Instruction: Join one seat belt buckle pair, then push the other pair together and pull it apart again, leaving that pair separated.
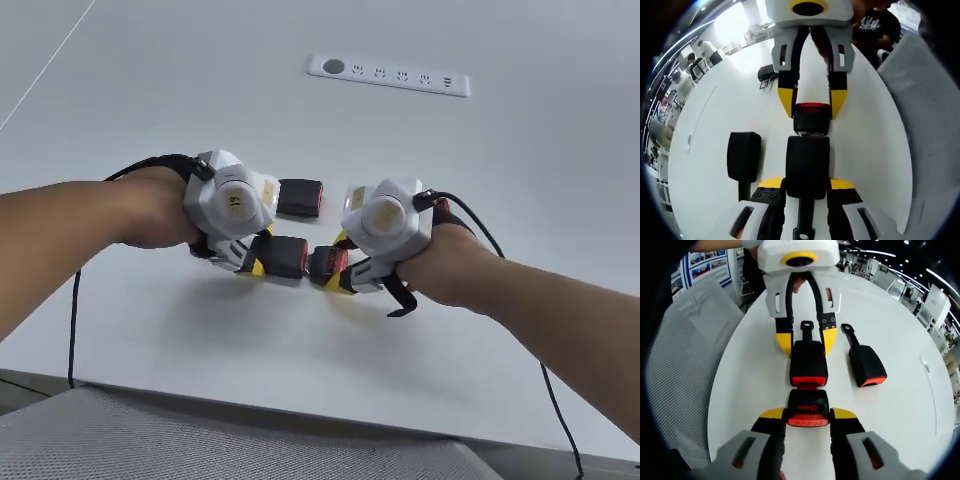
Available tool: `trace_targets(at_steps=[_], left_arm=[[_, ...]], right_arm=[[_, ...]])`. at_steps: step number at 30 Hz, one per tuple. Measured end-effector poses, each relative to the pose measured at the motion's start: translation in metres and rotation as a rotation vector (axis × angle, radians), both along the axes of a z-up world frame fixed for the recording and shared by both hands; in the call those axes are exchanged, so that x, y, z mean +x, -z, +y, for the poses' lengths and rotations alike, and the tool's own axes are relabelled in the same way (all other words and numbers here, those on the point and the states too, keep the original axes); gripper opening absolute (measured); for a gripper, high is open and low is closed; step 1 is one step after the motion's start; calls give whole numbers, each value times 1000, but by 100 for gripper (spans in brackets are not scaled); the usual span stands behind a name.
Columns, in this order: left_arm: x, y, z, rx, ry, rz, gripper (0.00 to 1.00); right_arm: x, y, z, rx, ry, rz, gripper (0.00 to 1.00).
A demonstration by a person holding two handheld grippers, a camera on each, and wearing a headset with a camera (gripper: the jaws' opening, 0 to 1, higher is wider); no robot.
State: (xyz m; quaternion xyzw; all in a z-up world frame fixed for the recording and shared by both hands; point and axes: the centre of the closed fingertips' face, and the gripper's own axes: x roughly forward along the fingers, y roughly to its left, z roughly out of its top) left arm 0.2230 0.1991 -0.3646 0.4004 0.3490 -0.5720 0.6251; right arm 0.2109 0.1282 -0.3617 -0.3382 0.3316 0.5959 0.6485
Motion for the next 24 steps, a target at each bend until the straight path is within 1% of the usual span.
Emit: trace_targets(at_steps=[2, 5, 6, 7, 9, 11, 13, 14, 16, 17, 18, 20, 21, 23, 24], left_arm=[[1, -5, 0, -2, 1, -6, 34], [1, -19, -1, -10, 6, -20, 35], [1, -26, -3, -19, 12, -26, 35], [4, -34, -6, -36, 11, -45, 34], [9, -43, -9, -53, 2, -52, 33], [21, -50, -13, -73, -7, -82, 33], [32, -52, -15, -78, -13, -95, 34], [38, -53, -16, -78, -10, -110, 35], [49, -52, -15, -77, -13, -118, 38], [52, -51, -15, -76, -14, -118, 39], [54, -51, -14, -73, -12, -119, 40], [59, -49, -12, -57, -8, -121, 40], [62, -48, -12, -57, -7, -119, 39], [67, -48, -14, -68, -8, -107, 40], [70, -48, -14, -69, -11, -106, 40]], right_arm=[[-1, -6, -1, 19, 25, 22, 34], [0, -18, -3, 35, 12, 3, 34], [1, -22, -4, 44, 18, 5, 34], [3, -27, -6, 55, 14, -2, 34], [9, -33, -12, 58, 13, -20, 34], [17, -36, -19, 58, 28, -26, 34], [27, -37, -27, 56, 36, -40, 34], [33, -39, -33, 51, 47, -47, 34], [42, -39, -44, 37, 51, -64, 34], [48, -39, -52, 27, 59, -73, 34], [52, -40, -58, 27, 67, -69, 34], [61, -43, -72, 21, 78, -79, 34], [65, -44, -77, 16, 85, -81, 34], [73, -51, -88, 25, 110, -84, 34], [77, -54, -93, 23, 110, -86, 34]])
